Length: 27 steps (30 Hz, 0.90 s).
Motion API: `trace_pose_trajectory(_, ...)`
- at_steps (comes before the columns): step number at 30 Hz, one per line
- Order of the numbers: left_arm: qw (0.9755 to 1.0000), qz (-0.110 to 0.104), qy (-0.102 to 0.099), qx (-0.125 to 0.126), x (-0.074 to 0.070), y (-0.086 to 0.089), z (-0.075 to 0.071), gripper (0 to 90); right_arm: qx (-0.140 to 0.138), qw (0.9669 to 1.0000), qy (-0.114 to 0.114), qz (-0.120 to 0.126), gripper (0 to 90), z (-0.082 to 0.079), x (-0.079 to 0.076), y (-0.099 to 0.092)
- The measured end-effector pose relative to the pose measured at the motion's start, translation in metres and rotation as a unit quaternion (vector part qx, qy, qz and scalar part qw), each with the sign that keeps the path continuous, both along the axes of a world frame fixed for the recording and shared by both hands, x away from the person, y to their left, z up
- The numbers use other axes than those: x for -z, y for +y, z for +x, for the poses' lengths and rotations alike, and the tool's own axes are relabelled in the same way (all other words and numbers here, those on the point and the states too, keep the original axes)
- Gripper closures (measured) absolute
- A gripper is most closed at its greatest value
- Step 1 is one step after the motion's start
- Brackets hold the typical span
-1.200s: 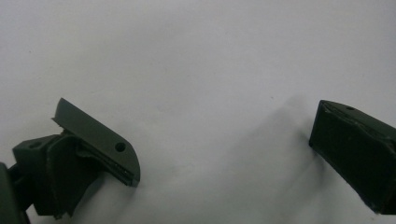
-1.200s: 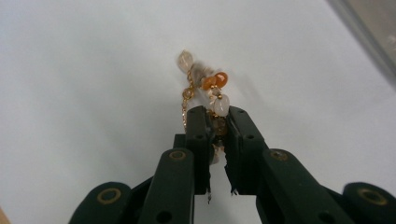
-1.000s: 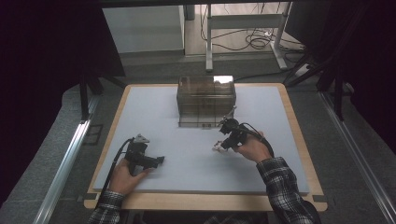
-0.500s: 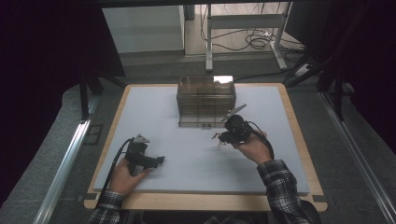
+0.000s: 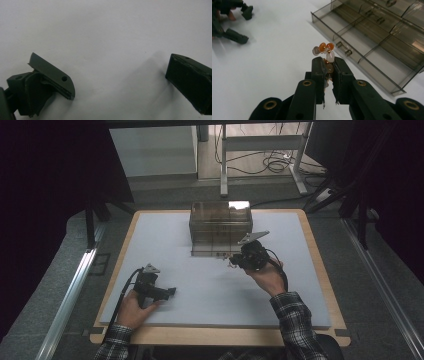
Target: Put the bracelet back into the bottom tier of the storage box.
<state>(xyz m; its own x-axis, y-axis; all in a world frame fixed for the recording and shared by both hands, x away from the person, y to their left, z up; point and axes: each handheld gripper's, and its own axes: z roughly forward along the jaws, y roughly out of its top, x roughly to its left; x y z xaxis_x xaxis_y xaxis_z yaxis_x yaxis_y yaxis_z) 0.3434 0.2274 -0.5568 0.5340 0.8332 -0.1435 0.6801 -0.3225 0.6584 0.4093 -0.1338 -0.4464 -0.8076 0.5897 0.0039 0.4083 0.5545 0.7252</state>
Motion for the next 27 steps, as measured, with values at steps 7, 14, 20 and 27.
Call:
trace_pose_trajectory(7,1.0,0.001,0.001,0.0,0.0,0.0,0.0,0.0,0.01,0.9995,-0.014,0.027,78.9,0.004,0.002,0.003)
trace_pose_trajectory(14,1.0,0.001,0.001,0.0,0.0,0.0,0.0,0.0,0.014,0.9988,-0.023,0.04,78.9,0.009,0.003,0.009)
trace_pose_trajectory(20,1.0,0.003,0.002,0.003,0.0,0.0,0.0,0.0,0.017,0.998,-0.033,0.052,78.9,0.015,0.004,0.015)
trace_pose_trajectory(27,1.0,0.002,0.002,0.002,0.0,0.0,0.0,0.0,0.02,0.997,-0.043,0.061,78.9,0.021,0.001,0.021)
